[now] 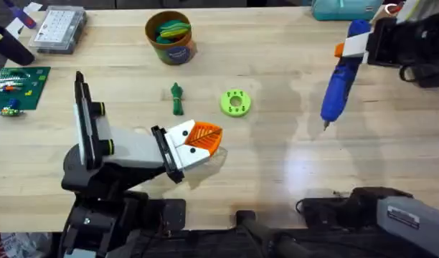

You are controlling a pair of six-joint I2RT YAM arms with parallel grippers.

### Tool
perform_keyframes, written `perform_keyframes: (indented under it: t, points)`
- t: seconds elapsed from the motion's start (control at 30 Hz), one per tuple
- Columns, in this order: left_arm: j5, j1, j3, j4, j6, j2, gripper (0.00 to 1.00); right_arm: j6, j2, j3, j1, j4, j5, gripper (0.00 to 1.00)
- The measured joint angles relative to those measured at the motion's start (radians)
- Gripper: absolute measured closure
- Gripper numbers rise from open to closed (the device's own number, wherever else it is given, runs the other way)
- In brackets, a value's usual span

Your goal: Pick up the gripper from the table and insert it into the empty holder that is missing its gripper. Then pick up a screw, insert it into the mounting hole, and use the screwdriver to tighten it. Finally, clean up the table by picking up the vegetable and placing it into the bucket.

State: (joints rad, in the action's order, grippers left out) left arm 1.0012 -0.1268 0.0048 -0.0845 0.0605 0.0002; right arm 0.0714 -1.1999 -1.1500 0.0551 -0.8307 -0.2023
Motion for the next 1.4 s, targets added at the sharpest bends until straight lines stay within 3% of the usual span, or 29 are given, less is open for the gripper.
perform_keyframes:
  t: [0.17,0.4,0.67,1.0,1.13,1.4]
  points:
    - [0.000,0.000,0.000,0.000,0.000,0.000,0.985,-0.034,0.024,0.000,0.000,0.001,-0.043,0.968]
    - [0.000,0.000,0.000,0.000,0.000,0.000,0.985,-0.106,0.179,-0.043,0.000,0.007,-0.072,0.966]
    - [0.000,0.000,0.000,0.000,0.000,0.000,0.985,-0.101,0.295,-0.118,0.000,0.124,-0.184,0.967]
    - [0.000,0.000,0.000,0.000,0.000,0.000,0.985,-0.058,0.209,-0.183,-0.023,0.334,-0.434,0.966]
    - [0.000,0.000,0.000,0.000,0.000,0.000,0.985,-0.043,0.156,-0.207,-0.084,0.432,-0.497,0.966]
    - [0.000,0.000,0.000,0.000,0.000,0.000,0.985,-0.033,0.042,-0.308,-0.258,0.468,-0.541,0.968]
